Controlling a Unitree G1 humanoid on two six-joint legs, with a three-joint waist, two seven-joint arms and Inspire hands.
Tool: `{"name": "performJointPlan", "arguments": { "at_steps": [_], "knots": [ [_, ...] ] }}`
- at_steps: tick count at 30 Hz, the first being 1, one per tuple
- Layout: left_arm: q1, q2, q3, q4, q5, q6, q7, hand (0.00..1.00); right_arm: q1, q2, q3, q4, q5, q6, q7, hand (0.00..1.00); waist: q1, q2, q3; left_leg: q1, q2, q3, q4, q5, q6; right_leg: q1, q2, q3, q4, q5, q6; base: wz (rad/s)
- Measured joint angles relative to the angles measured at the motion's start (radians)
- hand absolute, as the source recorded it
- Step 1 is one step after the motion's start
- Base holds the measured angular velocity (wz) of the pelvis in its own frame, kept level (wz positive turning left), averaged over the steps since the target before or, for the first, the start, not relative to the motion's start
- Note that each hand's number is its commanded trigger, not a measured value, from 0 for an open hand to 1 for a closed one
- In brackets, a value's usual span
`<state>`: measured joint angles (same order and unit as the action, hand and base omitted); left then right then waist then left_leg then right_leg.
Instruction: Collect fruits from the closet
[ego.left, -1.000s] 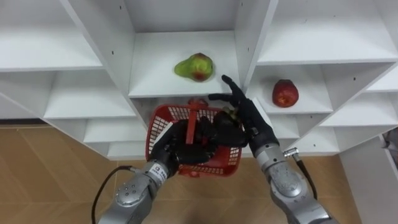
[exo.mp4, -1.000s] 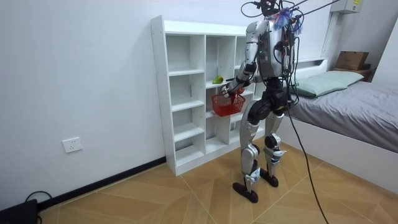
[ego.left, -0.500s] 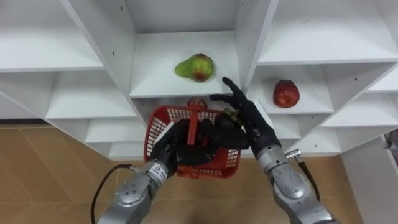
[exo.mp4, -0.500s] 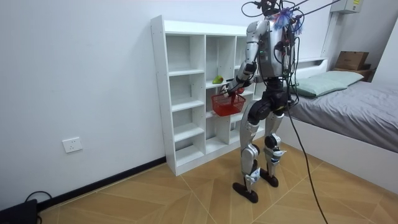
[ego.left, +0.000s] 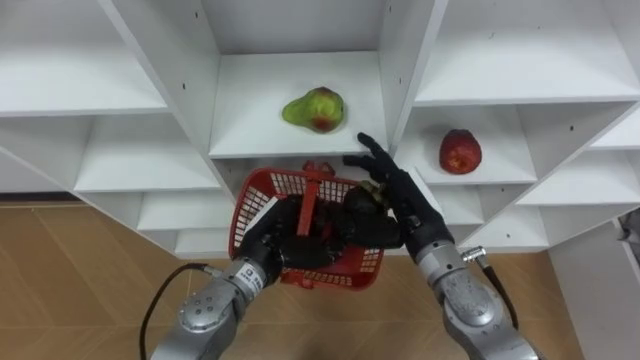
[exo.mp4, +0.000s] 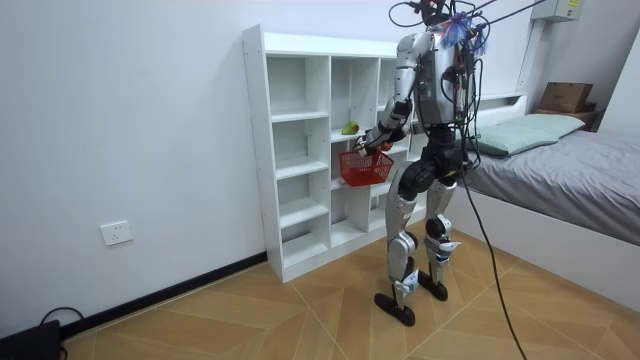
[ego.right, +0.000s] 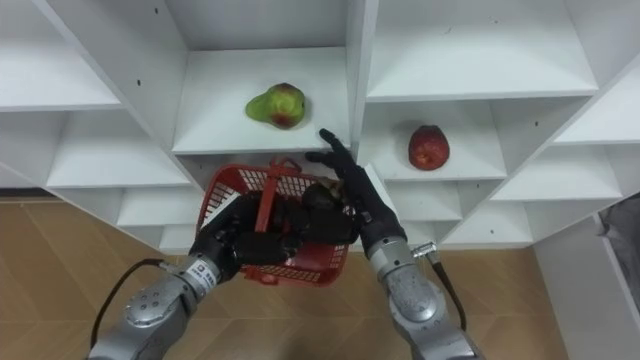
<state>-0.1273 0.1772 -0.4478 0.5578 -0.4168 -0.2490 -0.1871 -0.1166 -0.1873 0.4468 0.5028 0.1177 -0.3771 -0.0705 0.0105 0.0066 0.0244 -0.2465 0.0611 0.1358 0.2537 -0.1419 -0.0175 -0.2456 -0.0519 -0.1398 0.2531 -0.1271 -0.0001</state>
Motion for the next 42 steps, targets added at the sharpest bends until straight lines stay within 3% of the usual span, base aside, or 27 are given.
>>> {"name": "performJointPlan", "arguments": {
  "at_steps": [12,22,29,42],
  "knots": [
    [0.001,0.029,0.0,0.0,0.021,0.0,-0.031,1.0,0.014,-0.02,-0.002,0.004,-0.003,-0.002,0.039,0.0,-0.005,-0.001,-0.0006,0.033,-0.002,0.002,-0.02,0.001,-0.001,0.036,0.003,0.003,-0.029,0.005,0.003,0.0],
    [0.001,0.037,0.018,-0.018,0.118,0.0,-0.043,1.0,0.022,-0.043,-0.017,-0.005,-0.041,-0.007,0.076,0.0,-0.006,-0.004,-0.0029,0.031,-0.002,0.002,-0.02,0.001,-0.001,0.035,0.003,0.003,-0.033,0.006,0.004,0.0],
    [0.006,0.034,0.014,-0.019,0.118,0.0,-0.041,1.0,0.047,-0.041,-0.016,-0.007,-0.041,-0.013,0.103,0.0,-0.007,-0.01,-0.0173,0.032,-0.001,0.002,-0.018,0.001,-0.001,0.037,0.004,0.004,-0.03,0.008,0.003,0.0],
    [0.009,0.033,0.014,-0.019,0.118,0.0,-0.017,1.0,0.08,-0.022,-0.016,-0.006,-0.041,-0.013,0.124,0.0,-0.008,-0.006,-0.0134,0.031,-0.001,0.004,-0.017,0.003,0.001,0.035,0.005,0.009,-0.034,0.019,0.004,0.0]
  ]
}}
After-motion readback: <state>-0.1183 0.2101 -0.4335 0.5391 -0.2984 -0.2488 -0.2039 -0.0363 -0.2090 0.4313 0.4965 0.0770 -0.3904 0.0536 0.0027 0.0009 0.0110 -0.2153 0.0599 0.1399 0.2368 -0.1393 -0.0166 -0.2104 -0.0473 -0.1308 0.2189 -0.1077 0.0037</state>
